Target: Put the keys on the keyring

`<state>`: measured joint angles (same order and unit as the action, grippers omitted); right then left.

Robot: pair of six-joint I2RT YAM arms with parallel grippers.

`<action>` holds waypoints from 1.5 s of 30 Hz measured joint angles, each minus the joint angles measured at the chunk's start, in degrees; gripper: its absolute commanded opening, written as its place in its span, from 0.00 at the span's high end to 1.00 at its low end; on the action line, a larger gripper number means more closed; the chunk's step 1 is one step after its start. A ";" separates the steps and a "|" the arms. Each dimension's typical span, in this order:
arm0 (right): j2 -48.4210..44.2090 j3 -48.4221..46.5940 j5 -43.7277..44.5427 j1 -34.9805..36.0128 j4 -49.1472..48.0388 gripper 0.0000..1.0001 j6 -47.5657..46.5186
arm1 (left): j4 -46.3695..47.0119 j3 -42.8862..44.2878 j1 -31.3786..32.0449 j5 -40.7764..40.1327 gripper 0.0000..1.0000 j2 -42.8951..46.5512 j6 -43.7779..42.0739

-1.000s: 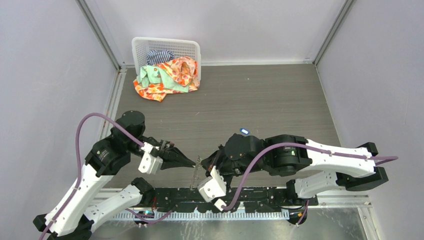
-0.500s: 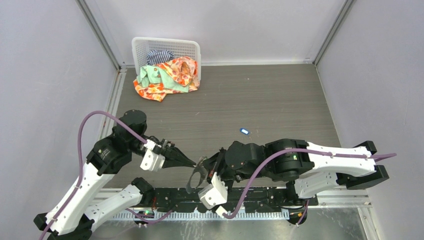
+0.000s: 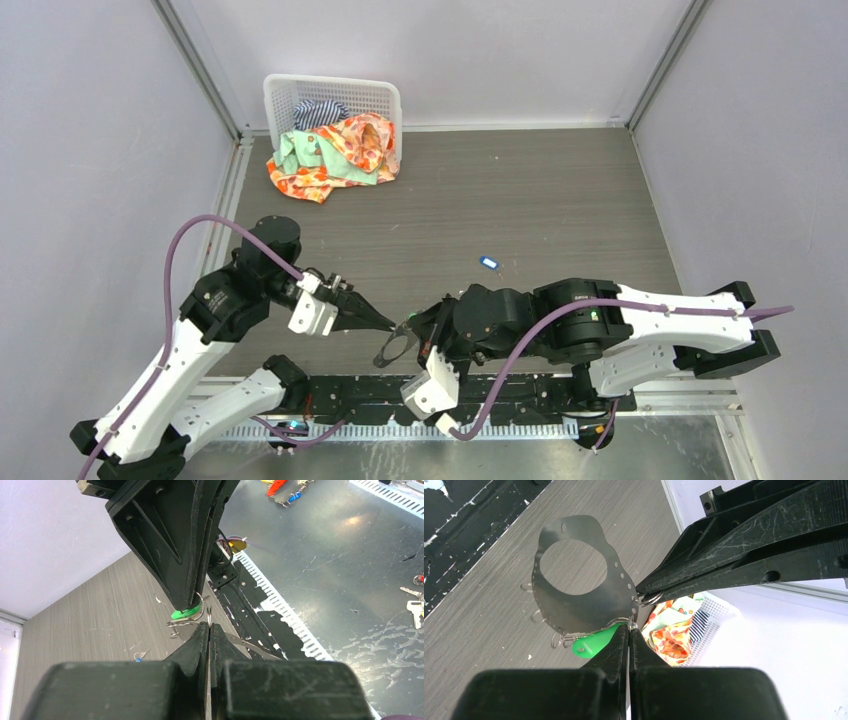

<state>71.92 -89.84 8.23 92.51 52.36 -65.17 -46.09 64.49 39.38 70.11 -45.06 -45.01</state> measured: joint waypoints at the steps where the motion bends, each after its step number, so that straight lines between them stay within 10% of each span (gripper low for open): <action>1: -0.09 0.00 0.07 0.02 0.00 0.99 -0.15 | 0.00 0.00 0.00 0.00 1.00 0.00 -0.02; 45: -5.66 -0.33 -1.33 -0.33 0.87 0.99 9.03 | 6.95 -1.81 0.07 -3.52 1.00 2.08 9.14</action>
<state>66.26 -90.17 6.90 92.18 53.23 -56.14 -39.13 62.67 39.44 66.59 -42.98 -35.88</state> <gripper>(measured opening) 0.028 0.009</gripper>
